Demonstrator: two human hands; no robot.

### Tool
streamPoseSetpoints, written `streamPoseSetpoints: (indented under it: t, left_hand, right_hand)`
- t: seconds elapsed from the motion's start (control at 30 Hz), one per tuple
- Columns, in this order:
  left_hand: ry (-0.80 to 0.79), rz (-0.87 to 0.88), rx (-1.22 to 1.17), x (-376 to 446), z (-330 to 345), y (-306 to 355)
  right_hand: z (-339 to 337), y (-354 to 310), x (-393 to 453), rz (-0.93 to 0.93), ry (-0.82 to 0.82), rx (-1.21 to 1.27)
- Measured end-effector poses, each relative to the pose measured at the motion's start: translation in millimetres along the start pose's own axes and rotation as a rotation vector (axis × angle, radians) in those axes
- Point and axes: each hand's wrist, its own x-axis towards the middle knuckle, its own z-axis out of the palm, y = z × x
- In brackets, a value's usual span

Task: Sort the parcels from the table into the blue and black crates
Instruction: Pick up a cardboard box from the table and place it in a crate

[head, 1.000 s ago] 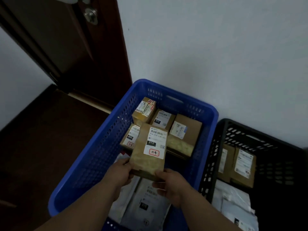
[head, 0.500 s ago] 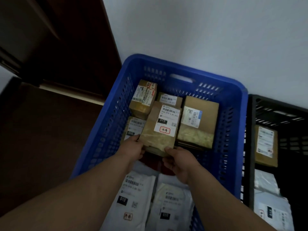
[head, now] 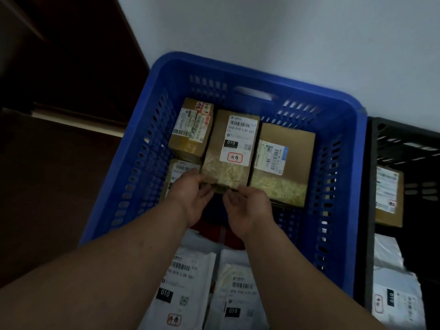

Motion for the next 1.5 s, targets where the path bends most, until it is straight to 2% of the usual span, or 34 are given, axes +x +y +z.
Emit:
streamPoseSetpoints:
  t: [0.07, 0.23, 0.37, 0.43, 0.57, 0.77, 1.0, 1.23, 1.5]
  left_hand:
    - [-0.004, 0.010, 0.091, 1, -1, -2]
    - [0.103, 0.040, 0.347, -17, -6, -17]
    - [0.093, 0.118, 0.705, -43, -5, -30]
    - [0.090, 0.143, 0.802, -61, 2, -34]
    - [0.134, 0.213, 0.848, -103, 24, -41]
    - [0.179, 0.302, 0.840, -174, 54, -64]
    - [0.137, 0.385, 0.870, -244, 74, -95]
    - [-0.024, 0.433, 0.887, -308, 68, -144]
    - [-0.083, 0.487, 0.914, -370, 97, -187]
  right_hand:
    - [-3, -1, 2, 0.051, -0.013, -0.131]
    - [-20, -5, -9, 0.185, 0.010, -0.415]
    - [-26, -18, -33, 0.165, 0.002, -0.566]
    - [-22, -31, -50, 0.142, 0.001, -0.657]
    - [-17, -63, -88, 0.075, 0.013, -0.896]
    - [-46, -102, -145, -0.119, -0.096, -1.074]
    - [-102, -119, -220, -0.219, -0.086, -1.060]
    - [-190, -112, -297, -0.366, -0.067, -1.100]
    - [-286, -123, -374, -0.575, 0.007, -0.955]
